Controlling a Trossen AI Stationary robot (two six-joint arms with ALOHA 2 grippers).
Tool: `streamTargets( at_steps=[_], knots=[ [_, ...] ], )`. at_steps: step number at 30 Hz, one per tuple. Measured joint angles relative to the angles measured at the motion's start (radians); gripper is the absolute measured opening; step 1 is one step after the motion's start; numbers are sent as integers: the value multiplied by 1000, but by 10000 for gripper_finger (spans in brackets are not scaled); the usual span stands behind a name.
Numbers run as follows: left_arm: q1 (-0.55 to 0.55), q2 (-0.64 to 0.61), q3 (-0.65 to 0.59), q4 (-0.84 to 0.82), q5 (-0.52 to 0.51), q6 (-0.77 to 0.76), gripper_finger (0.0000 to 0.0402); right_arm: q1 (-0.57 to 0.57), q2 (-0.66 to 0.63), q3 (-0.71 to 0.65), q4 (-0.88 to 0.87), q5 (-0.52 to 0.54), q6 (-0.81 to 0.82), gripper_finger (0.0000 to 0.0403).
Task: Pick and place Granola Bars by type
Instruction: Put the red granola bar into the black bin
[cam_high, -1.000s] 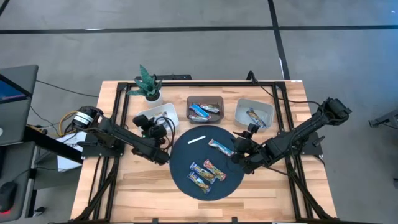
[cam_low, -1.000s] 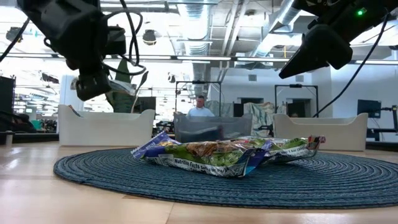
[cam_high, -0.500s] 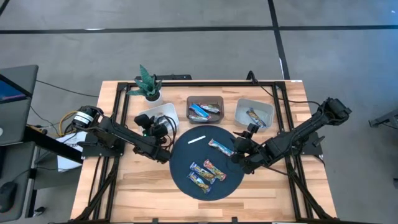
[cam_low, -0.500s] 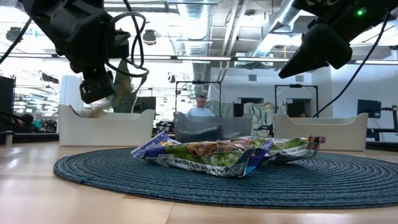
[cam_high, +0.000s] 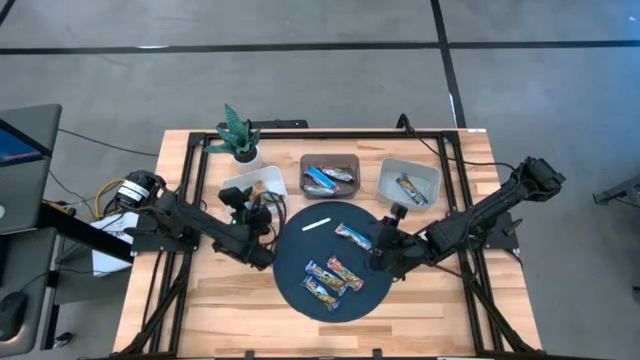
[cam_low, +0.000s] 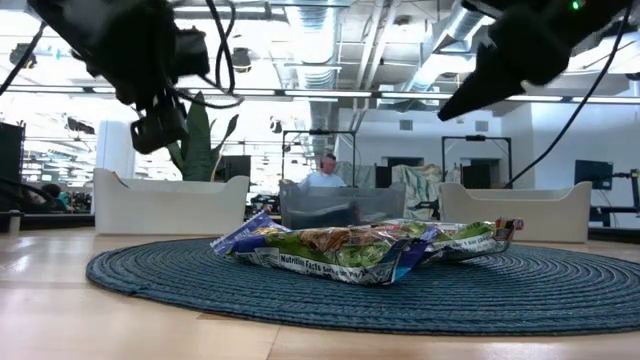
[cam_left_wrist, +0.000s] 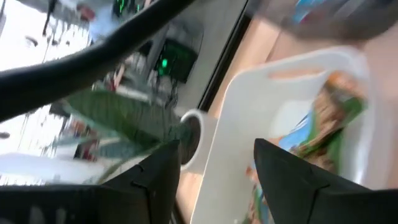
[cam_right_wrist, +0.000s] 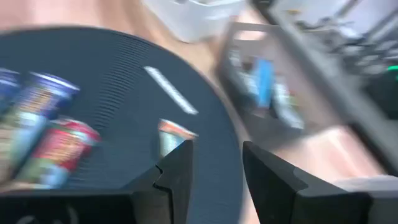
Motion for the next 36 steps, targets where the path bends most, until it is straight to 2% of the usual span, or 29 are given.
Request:
streamTargets(
  at_steps=[5,11,17,23,32,36],
  knots=[
    [-123,0,18,1,-93,12,198,-35,72,-3,185,-184,-106,134],
    [-263,-1,19,0,-170,11,198,-99,221,-3,364,-479,-172,134],
    [-322,-2,19,-9,-200,-3,198,-140,280,5,425,-630,-176,136],
    [-308,-2,19,-9,-201,-6,198,-138,275,25,442,-679,-134,163],
    [-279,-2,19,-10,-201,-2,198,-138,279,24,434,-679,-21,239],
    [-262,-2,19,-13,-221,13,198,-137,309,26,444,-676,5,250]
  ],
)
